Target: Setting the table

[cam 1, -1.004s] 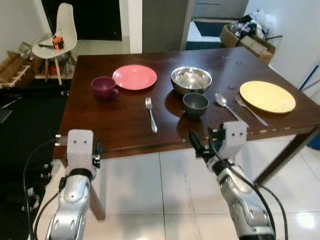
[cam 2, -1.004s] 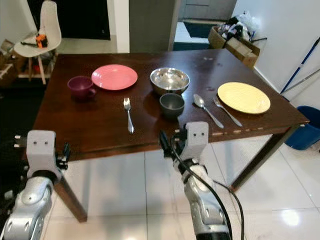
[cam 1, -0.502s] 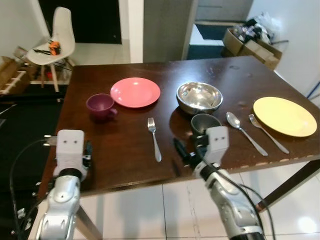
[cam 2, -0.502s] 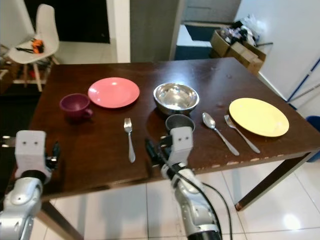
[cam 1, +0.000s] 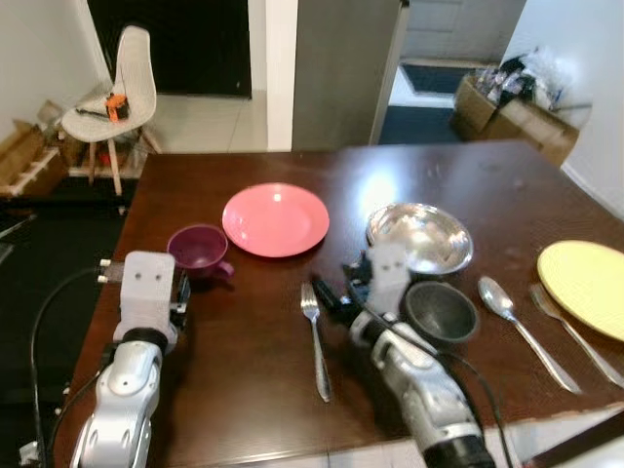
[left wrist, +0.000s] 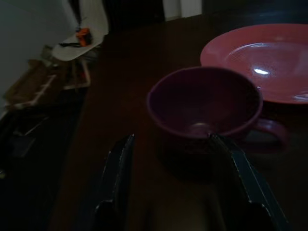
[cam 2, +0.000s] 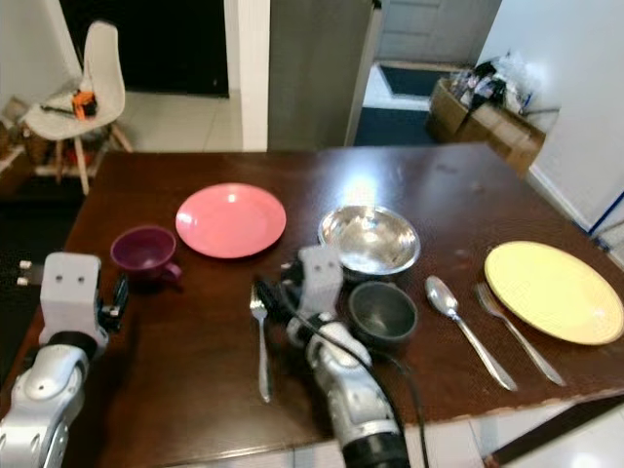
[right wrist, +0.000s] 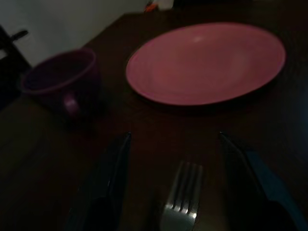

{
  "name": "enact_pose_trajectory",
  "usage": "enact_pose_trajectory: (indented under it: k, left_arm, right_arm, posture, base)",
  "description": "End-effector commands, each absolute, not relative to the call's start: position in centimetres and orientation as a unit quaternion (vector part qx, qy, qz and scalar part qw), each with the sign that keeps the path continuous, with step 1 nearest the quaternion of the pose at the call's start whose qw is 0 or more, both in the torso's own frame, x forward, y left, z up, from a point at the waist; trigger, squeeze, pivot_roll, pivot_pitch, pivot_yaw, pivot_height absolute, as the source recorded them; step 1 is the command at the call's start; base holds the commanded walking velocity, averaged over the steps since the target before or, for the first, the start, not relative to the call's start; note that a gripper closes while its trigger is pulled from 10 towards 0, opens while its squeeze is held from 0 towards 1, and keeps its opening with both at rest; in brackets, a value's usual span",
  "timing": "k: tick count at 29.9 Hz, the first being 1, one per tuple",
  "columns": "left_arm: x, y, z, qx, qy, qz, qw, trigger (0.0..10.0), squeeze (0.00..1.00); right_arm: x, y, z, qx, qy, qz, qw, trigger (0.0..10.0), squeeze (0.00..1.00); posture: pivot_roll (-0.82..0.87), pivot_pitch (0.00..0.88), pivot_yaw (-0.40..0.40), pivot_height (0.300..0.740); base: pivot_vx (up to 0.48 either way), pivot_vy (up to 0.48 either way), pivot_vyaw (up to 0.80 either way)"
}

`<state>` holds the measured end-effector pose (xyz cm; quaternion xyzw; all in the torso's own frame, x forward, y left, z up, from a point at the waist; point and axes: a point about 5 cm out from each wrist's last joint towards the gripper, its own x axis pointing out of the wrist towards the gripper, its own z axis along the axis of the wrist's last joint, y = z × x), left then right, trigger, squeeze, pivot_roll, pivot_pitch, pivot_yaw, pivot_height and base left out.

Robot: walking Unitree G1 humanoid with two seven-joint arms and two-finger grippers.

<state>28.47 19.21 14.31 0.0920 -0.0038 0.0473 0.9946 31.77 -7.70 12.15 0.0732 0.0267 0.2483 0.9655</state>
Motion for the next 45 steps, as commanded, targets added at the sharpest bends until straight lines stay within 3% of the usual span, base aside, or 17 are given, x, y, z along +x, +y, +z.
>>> enact_pose_trajectory:
  k: [1,15,23,28,37,45]
  left_arm:
    - [28.2,18.8,14.1,0.099,-0.002,0.022,0.995,10.0,0.0]
    - [28.2,17.0,15.7,0.124,-0.003,-0.142,0.982,10.0,0.0]
    - [26.4,17.1,16.9,0.159,0.032,-0.292,0.943,10.0,0.0]
    - [26.0,17.6,17.0,0.18,0.05,-0.316,0.93,10.0,0.0]
    - [23.1,19.6,15.1,0.198,0.151,-0.399,0.882,10.0,0.0]
    - [22.2,20.9,14.3,0.198,0.185,-0.406,0.873,10.0,0.0]
  right_arm:
    - [31.4,-7.4,11.6,0.079,0.043,0.259,0.962,10.0,0.0]
    - [29.0,-5.7,11.2,0.058,0.112,0.262,0.957,10.0,0.0]
    - [28.7,-6.9,9.3,0.031,0.181,0.197,0.963,10.0,0.0]
    - [29.0,-7.2,8.5,0.03,0.197,0.19,0.961,10.0,0.0]
    - [30.9,-6.2,8.9,0.027,0.202,0.213,0.956,10.0,0.0]
    - [31.0,-5.8,8.3,0.011,0.212,0.226,0.951,10.0,0.0]
  posture:
    - [0.03,0.015,0.059,0.74]
    - [0.03,0.016,0.057,0.74]
    - [0.03,0.017,0.061,0.74]
    - [0.03,0.017,0.065,0.74]
    - [0.05,0.021,0.064,0.74]
    - [0.06,0.025,0.059,0.74]
  base:
    - [0.0,0.0,0.0]
    - [0.0,0.0,0.0]
    - [0.0,0.0,0.0]
    - [0.0,0.0,0.0]
    - [0.0,0.0,0.0]
    - [0.0,0.0,0.0]
